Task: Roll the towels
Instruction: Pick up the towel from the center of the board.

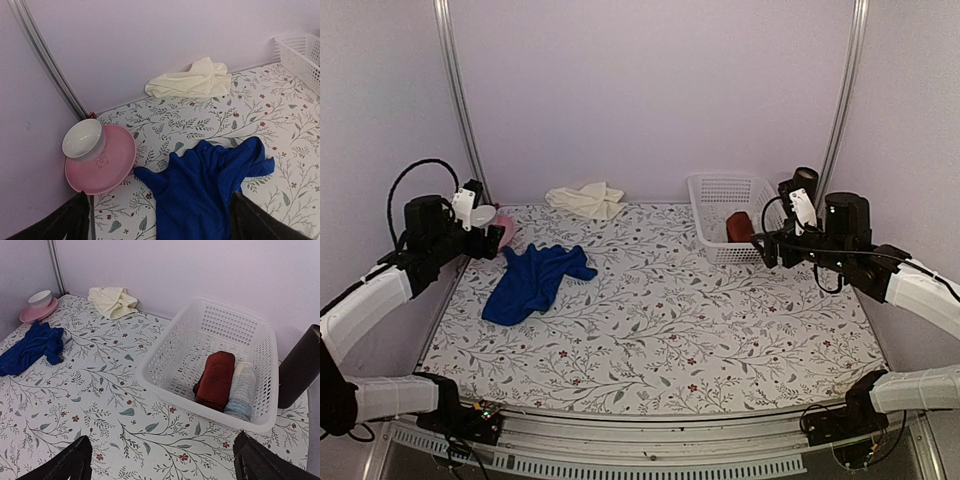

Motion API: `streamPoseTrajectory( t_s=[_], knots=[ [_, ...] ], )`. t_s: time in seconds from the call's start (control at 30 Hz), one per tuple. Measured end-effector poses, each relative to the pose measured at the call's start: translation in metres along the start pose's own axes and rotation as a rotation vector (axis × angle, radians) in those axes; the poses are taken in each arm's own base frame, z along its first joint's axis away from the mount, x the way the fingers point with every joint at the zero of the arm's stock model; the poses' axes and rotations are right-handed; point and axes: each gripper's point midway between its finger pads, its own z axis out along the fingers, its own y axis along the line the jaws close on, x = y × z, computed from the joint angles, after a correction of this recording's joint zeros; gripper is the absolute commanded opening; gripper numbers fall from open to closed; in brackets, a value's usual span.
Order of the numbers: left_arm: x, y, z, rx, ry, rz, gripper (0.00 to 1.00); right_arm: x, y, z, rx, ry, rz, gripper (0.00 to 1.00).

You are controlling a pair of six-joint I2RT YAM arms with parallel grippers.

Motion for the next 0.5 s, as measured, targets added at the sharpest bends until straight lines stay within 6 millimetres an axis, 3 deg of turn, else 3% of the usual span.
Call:
streamPoseTrajectory(
  t_s=[0.17,0.5],
  knots=[
    [0.003,0.002,-0.001,0.086,0.017,0.043,0.97,-0.008,0.009,-0.004,-0.016,0.003,0.089,0.99],
    [0.030,-0.044,-0.002,0.373,0.065,0.181,0.97,-0.027,0.013,-0.016,-0.025,-0.047,0.203,0.99]
  ],
)
